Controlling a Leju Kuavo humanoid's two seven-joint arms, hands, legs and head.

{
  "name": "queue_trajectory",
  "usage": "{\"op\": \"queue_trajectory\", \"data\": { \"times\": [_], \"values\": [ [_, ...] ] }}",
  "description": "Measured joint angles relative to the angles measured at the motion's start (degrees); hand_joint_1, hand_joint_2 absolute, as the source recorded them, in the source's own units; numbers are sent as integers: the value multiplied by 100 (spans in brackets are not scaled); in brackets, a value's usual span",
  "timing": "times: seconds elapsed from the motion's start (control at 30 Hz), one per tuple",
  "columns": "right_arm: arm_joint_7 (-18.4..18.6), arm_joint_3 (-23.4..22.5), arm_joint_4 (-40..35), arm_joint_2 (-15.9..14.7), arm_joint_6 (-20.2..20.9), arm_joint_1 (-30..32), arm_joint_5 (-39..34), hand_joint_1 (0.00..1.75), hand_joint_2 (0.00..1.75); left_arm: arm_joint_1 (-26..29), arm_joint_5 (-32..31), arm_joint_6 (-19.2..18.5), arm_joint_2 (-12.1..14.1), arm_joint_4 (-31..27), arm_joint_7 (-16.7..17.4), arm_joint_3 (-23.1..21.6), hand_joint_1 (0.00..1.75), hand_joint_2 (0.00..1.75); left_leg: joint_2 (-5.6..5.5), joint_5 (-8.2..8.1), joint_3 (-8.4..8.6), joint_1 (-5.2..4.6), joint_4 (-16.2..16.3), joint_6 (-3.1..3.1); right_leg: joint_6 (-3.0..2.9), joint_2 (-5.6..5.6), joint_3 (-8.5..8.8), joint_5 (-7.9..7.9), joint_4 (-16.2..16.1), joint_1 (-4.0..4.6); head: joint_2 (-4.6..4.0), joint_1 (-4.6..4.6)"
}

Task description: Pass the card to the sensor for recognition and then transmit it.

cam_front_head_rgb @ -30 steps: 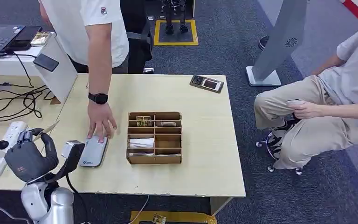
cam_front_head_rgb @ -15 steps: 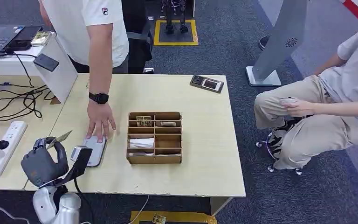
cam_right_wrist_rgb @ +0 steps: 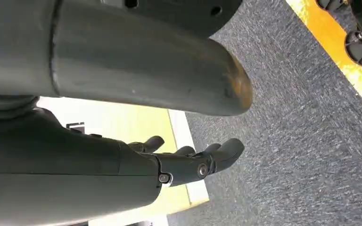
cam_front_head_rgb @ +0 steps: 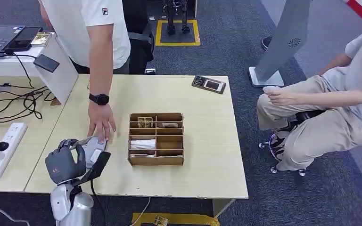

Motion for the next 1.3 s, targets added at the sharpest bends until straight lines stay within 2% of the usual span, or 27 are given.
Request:
{"op": "queue_trajectory", "data": {
  "times": [0.33,0.5,0.63,0.87,0.93,1.03,1.13,1.17,1.3],
  "values": [
    [7,-35,-7,2,-118,-30,0,0,0,-480,-433,0,-135,177,-122,623,175,175,0,0,-1,0,0,0,0,-1,0,0,0,0,0,-2],
    [9,-50,-7,0,-142,-30,0,0,0,-563,-459,0,-177,219,-135,770,175,175,0,0,-1,0,0,0,0,0,0,0,0,0,0,-2],
    [-31,-133,0,-28,-232,-28,0,0,0,-651,-706,0,-208,278,-135,889,175,175,-1,0,-2,0,0,0,0,-1,-1,0,0,0,0,-2],
    [-109,-286,33,-50,-253,-8,0,0,0,-714,-973,0,-212,380,59,940,175,175,0,0,-1,-1,0,0,0,-1,0,0,0,0,0,-2],
    [-111,-310,37,-52,-253,-5,0,0,0,-711,-1101,0,-203,407,270,936,175,175,0,0,-2,0,0,0,0,0,0,0,0,0,0,-2],
    [-111,-330,37,-52,-253,2,0,0,0,-677,-1272,0,-136,481,768,820,175,175,0,0,-1,0,0,0,0,0,0,0,0,0,0,-2],
    [-111,-337,37,-52,-262,3,0,0,0,-568,-1318,2,35,685,1559,439,175,175,0,0,-1,0,0,0,0,0,-1,0,0,0,0,-2],
    [-111,-339,37,-52,-271,3,0,0,0,-523,-1321,0,103,741,1729,262,175,175,0,0,-1,0,0,0,0,0,-1,0,0,0,0,-4],
    [-114,-341,39,-52,-308,3,0,0,0,-447,-1323,2,254,870,1876,-103,175,175,1,0,-2,0,0,0,0,0,0,0,0,0,0,-2]
  ]
}}
